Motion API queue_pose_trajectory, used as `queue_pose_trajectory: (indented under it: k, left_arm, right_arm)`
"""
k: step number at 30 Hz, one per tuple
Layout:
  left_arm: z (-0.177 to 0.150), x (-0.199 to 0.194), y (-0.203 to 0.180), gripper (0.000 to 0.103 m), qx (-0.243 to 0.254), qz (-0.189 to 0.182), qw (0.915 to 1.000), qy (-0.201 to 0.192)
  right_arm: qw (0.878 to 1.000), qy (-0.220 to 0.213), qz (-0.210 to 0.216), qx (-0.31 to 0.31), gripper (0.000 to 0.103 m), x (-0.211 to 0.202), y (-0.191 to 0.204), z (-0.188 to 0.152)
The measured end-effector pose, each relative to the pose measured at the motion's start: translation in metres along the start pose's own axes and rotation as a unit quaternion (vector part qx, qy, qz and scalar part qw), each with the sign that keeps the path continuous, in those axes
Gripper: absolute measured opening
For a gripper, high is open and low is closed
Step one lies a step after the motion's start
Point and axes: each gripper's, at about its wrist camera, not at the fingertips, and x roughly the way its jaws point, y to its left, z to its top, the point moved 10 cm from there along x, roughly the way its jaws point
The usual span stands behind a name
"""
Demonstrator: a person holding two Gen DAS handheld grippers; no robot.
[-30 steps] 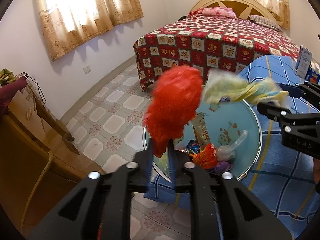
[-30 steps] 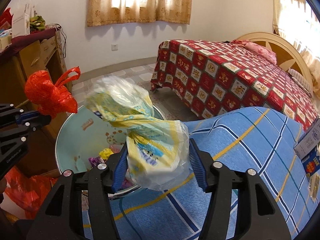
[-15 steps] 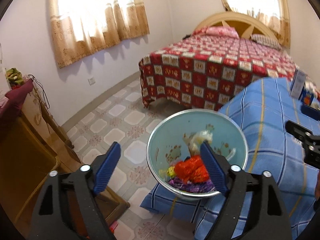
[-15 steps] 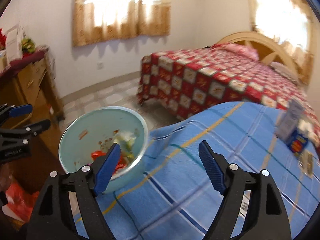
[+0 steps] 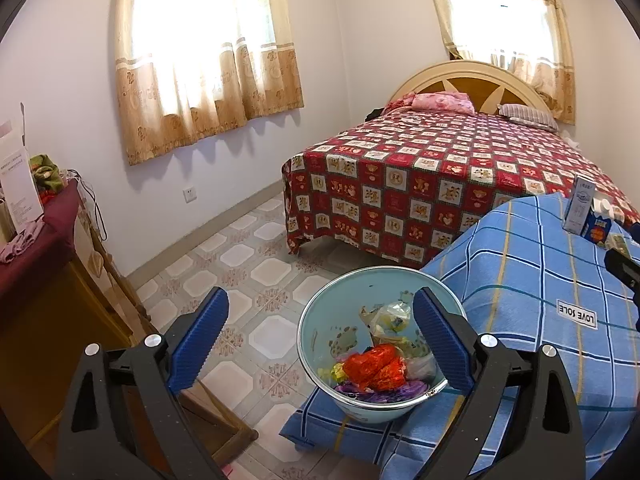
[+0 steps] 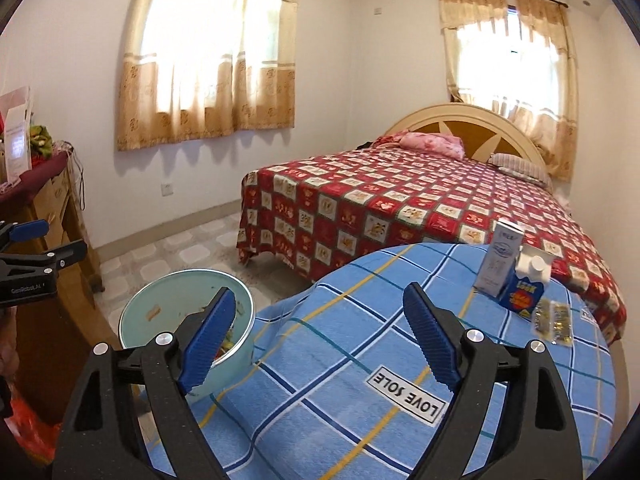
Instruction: Collect trash
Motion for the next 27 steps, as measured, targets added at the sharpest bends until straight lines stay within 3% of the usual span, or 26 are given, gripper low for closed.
queue_pose_trajectory:
  k: [2, 27]
  left_arm:
    - [0.0014, -0.0014, -0.0003, 0.096, 0.000, 0.001, 1.0000, -0.001]
    - [0.0054, -0.0066, 0.0043, 0.097, -0.005, 0.002, 1.0000, -0.006]
  right_arm:
    - [1.000, 0.000, -0.001, 0.002, 0.084, -0.0026, -0.0029, 0.0013]
    - [1.000, 0.001, -0.003, 0.011, 0.084, -0.0092, -0.0083, -0.0009]
